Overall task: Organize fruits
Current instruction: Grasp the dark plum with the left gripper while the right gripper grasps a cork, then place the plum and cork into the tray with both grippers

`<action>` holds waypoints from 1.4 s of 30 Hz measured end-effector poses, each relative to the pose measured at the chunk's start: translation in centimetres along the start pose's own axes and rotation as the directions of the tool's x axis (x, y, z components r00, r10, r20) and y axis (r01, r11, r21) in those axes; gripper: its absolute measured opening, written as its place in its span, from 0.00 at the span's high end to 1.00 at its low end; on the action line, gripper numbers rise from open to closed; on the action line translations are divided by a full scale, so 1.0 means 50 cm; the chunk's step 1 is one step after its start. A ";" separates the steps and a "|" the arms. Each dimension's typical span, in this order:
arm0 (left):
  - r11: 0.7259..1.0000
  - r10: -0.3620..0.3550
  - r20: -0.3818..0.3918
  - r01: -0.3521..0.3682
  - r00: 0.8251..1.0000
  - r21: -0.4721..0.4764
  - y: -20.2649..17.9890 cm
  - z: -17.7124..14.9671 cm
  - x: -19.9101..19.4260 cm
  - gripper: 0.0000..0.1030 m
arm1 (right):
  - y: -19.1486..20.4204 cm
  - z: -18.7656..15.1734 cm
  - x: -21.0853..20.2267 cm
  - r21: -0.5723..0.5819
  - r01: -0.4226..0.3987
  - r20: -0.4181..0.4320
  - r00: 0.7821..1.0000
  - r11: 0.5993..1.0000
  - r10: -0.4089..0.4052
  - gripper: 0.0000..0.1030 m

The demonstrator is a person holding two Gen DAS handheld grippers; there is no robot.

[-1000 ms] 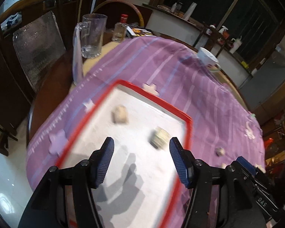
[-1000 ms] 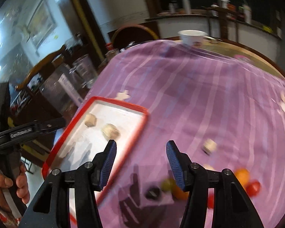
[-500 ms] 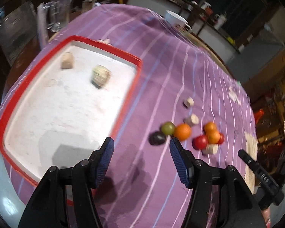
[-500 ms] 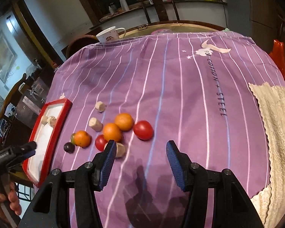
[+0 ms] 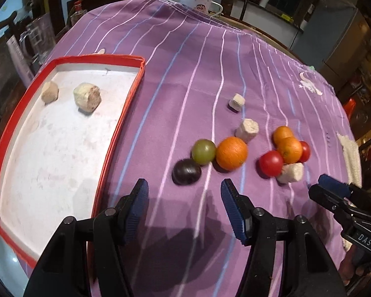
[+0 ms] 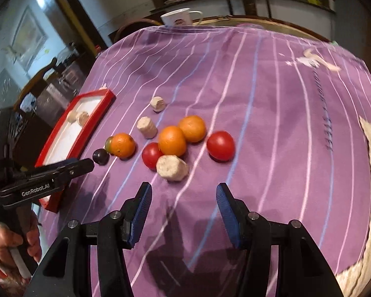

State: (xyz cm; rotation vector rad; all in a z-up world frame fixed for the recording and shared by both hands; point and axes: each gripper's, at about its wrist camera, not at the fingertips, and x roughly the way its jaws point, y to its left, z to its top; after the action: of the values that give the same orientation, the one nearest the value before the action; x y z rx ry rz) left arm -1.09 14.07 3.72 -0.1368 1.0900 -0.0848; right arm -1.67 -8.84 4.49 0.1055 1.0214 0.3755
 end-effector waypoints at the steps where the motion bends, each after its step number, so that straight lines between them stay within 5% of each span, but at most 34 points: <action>1: 1.000 0.005 -0.005 -0.005 1.000 0.012 -0.001 0.004 0.007 0.42 | 0.004 0.004 0.007 -0.013 0.004 0.000 1.000 1.000 -0.004 0.43; 12: 0.992 0.037 -0.022 -0.035 0.999 0.120 -0.024 0.016 0.058 0.48 | 0.036 0.025 0.078 -0.103 0.041 -0.020 0.999 0.994 -0.044 0.44; 16: 0.991 0.046 -0.013 -0.044 0.999 0.125 -0.029 0.019 0.062 0.48 | 0.042 0.027 0.087 -0.119 0.045 -0.018 0.999 0.992 -0.047 0.53; 17: 0.990 0.053 -0.008 -0.052 0.999 0.128 -0.030 0.017 0.062 0.51 | 0.046 0.027 0.087 -0.124 0.044 -0.016 0.999 0.991 -0.046 0.60; 19: 0.986 0.083 0.005 -0.083 0.997 0.143 -0.034 0.014 0.059 0.74 | 0.055 0.026 0.087 -0.145 0.058 -0.009 0.998 0.988 -0.060 0.65; 24: 0.991 0.049 -0.007 -0.047 0.999 0.128 -0.031 0.013 0.053 0.77 | 0.049 0.025 0.084 -0.130 0.049 -0.015 0.999 0.990 -0.051 0.67; 34: 1.000 -0.014 0.039 0.014 0.999 -0.008 0.019 -0.003 -0.016 0.77 | 0.031 0.012 0.048 -0.046 0.007 -0.019 1.000 0.999 -0.008 0.69; 42: 0.991 -0.003 0.098 0.016 0.995 -0.135 0.127 0.016 -0.074 0.77 | 0.090 0.019 0.017 -0.081 -0.022 0.005 1.000 0.996 0.022 0.69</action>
State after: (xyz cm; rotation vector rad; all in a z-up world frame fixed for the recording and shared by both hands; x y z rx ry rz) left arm -2.08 20.91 6.38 -0.2659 0.9978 -0.0120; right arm -1.62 -4.27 5.45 0.0448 0.9986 0.4362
